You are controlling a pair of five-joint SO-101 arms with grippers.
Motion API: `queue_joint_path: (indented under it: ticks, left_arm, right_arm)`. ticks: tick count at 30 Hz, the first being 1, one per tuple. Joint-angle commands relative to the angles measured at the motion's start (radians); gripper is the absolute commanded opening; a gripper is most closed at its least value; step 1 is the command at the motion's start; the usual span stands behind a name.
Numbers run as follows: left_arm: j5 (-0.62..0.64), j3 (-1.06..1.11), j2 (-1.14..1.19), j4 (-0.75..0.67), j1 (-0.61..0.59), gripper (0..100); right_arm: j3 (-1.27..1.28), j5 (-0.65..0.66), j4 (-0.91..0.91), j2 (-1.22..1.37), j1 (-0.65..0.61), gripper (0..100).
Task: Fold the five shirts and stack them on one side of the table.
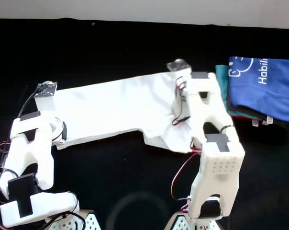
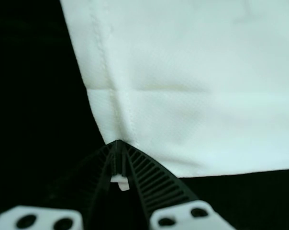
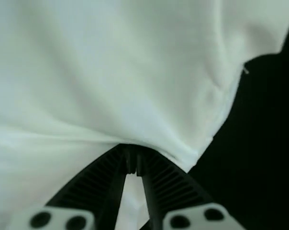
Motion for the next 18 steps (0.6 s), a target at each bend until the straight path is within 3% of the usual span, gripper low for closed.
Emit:
queue_joint_path:
  ticks: [1,7,14,18]
  left_arm:
    - [-0.006,0.002,-0.001,-0.008,0.005,1]
    - [-0.006,0.002,-0.001,-0.008,0.005,1]
    - [-0.006,0.002,-0.001,-0.008,0.005,1]
    - [-0.006,0.002,-0.001,-0.008,0.005,1]
  right_arm:
    - [-0.14,0.084,0.054,0.01,0.042,1.5]
    - [-0.298,0.091,0.168,0.027,0.018,1.5]
    - [-0.516,0.091,0.499,0.025,-0.093,1.1]
    - [-0.588,0.089,0.418,0.018,-0.125,0.5]
